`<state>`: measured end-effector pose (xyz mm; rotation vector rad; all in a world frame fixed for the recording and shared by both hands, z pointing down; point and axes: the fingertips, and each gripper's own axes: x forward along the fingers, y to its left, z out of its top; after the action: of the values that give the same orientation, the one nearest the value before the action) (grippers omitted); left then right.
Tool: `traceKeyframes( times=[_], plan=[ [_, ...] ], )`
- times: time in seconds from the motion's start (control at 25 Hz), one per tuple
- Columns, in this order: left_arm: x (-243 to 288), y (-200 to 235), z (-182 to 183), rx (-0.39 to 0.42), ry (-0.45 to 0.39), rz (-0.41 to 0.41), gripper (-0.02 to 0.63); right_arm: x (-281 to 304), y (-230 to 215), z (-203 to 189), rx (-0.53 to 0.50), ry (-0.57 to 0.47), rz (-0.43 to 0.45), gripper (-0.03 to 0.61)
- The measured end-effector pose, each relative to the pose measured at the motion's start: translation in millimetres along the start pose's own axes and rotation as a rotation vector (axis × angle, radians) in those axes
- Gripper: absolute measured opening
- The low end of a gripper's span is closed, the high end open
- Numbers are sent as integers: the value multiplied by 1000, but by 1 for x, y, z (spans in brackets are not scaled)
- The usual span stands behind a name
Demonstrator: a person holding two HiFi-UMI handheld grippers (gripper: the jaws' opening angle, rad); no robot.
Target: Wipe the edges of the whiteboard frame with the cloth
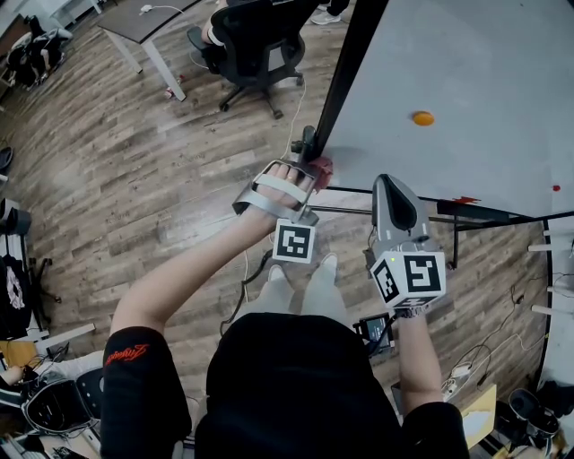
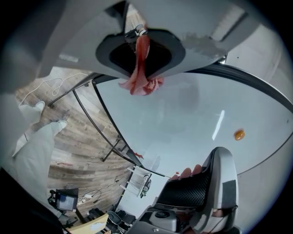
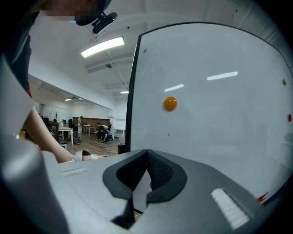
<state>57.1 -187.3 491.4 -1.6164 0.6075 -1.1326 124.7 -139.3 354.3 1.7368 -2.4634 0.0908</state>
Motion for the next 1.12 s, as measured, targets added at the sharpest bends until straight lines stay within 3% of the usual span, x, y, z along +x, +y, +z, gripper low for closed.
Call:
traceKeyframes(
  times=[1.12],
  plan=[
    [21,-59,-1,-21,26,-86,46,8,-8,-47,49,89,16,2]
  ],
)
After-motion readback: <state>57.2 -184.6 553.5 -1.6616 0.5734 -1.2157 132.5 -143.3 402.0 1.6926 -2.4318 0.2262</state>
